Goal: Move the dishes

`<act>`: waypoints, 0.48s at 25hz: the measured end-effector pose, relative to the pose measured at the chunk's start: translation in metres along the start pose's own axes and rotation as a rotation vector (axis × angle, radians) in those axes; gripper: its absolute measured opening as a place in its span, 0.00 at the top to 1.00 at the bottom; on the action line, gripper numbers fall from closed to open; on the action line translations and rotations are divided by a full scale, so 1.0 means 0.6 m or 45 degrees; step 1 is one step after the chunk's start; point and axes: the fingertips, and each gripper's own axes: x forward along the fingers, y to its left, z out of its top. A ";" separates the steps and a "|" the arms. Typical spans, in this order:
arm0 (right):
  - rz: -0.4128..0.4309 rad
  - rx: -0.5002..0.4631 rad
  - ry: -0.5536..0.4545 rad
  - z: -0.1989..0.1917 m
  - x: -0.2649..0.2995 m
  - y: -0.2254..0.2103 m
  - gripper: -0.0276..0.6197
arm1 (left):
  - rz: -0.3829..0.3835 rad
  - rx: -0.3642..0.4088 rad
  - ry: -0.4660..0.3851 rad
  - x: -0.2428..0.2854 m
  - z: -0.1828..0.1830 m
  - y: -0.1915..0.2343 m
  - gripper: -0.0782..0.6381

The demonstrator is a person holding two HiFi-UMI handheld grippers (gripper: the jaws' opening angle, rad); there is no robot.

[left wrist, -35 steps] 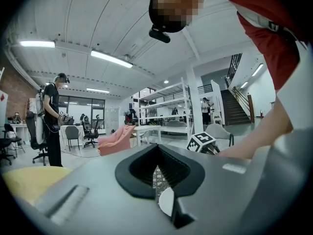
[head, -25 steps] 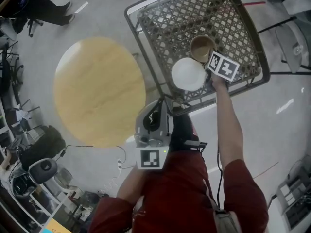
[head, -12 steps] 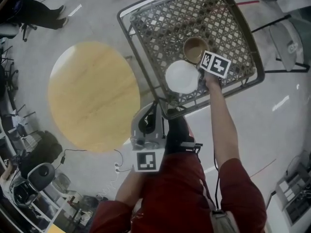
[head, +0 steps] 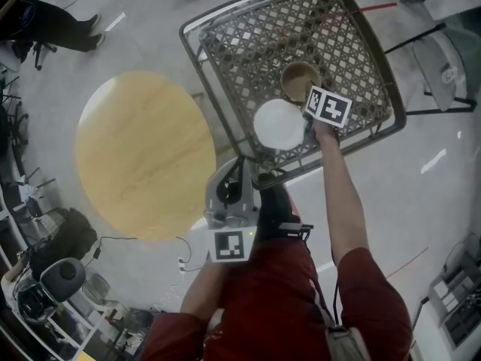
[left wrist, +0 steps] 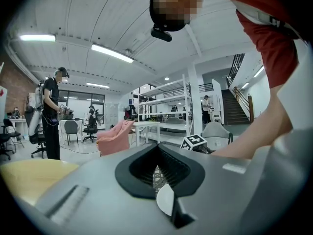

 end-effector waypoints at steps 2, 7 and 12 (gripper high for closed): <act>0.007 -0.001 -0.018 0.007 -0.005 0.000 0.77 | 0.005 -0.001 -0.008 0.011 0.002 0.002 0.88; 0.000 -0.011 -0.055 0.018 -0.023 -0.003 0.74 | 0.010 -0.027 -0.023 0.041 0.004 0.004 0.88; 0.026 -0.010 -0.128 0.033 -0.067 0.006 0.74 | 0.023 -0.064 -0.043 0.060 0.011 0.009 0.88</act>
